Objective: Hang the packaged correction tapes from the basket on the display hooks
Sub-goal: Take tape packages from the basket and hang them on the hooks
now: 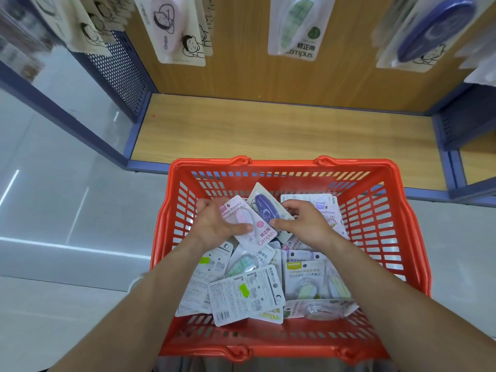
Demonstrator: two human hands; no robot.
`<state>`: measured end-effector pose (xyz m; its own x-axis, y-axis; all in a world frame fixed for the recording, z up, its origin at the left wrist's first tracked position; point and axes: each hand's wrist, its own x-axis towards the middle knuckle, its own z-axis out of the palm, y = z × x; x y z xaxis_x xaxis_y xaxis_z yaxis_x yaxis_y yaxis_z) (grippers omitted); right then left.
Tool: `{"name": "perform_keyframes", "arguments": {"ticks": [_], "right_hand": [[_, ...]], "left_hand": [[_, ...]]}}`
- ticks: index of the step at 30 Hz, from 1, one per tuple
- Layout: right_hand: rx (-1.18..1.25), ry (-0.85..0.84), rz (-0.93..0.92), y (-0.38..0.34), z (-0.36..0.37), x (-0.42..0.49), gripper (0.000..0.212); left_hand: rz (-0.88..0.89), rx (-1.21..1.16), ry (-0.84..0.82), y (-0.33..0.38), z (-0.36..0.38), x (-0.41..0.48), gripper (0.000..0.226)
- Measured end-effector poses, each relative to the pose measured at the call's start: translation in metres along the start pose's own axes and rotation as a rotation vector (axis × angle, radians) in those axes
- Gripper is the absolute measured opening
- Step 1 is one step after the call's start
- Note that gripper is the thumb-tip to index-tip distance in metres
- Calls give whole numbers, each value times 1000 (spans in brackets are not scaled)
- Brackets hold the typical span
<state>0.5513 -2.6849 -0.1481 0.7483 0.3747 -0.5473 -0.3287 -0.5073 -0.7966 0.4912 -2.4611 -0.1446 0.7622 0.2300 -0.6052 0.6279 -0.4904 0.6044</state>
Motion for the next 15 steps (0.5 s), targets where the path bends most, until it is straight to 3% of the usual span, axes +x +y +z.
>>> {"name": "perform_keyframes", "arguments": {"ticks": [6,11,15], "right_hand": [[55,-28,25,-9,-4,-11,12],[138,77,18,-25,-16,-27,29],[186,205,-128,-35,-31,-40,26]], "left_hand": [[16,-132,14,6,-5,-14,65],[73,-324,89,16,-20,-30,51],[128,-342,115,24,-38,-50,41]]}}
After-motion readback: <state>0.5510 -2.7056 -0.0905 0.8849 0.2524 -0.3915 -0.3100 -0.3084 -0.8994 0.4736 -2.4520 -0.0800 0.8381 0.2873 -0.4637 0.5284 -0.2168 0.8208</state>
